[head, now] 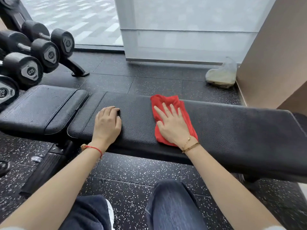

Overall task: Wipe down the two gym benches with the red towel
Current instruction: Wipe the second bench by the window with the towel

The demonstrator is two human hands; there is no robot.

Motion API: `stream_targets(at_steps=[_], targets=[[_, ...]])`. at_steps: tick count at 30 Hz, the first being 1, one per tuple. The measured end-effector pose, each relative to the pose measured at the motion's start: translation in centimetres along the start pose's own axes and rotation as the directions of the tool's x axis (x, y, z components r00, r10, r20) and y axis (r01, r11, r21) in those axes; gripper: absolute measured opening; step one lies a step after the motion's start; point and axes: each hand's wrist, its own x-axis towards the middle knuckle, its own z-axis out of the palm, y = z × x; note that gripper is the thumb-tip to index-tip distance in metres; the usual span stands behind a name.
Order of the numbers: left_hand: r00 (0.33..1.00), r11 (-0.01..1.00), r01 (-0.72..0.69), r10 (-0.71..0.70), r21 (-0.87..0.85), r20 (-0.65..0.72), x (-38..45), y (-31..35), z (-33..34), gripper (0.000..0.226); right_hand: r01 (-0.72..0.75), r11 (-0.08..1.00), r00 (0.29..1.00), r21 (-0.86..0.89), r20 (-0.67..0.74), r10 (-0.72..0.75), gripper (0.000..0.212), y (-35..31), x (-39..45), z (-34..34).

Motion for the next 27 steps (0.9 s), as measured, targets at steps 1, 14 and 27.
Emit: stream_targets(at_steps=[1, 14, 27], targets=[[1.0, 1.0, 0.009, -0.009, -0.011, -0.001, 0.2, 0.3, -0.1, 0.05, 0.051, 0.999, 0.999, 0.018, 0.002, -0.051, 0.059, -0.1, -1.2, 0.1], [0.972, 0.976, -0.216, 0.218, -0.029, 0.093, -2.8, 13.3, 3.2, 0.049, -0.265, 0.964, 0.964, 0.012, -0.023, 0.265, 0.058, 8.2, 0.2, -2.0], [0.964, 0.972, -0.234, 0.23, 0.012, 0.136, -4.8, 17.5, 5.5, 0.05, -0.399, 0.917, 0.916, 0.026, -0.032, 0.4, 0.056, 16.4, -6.9, -3.9]])
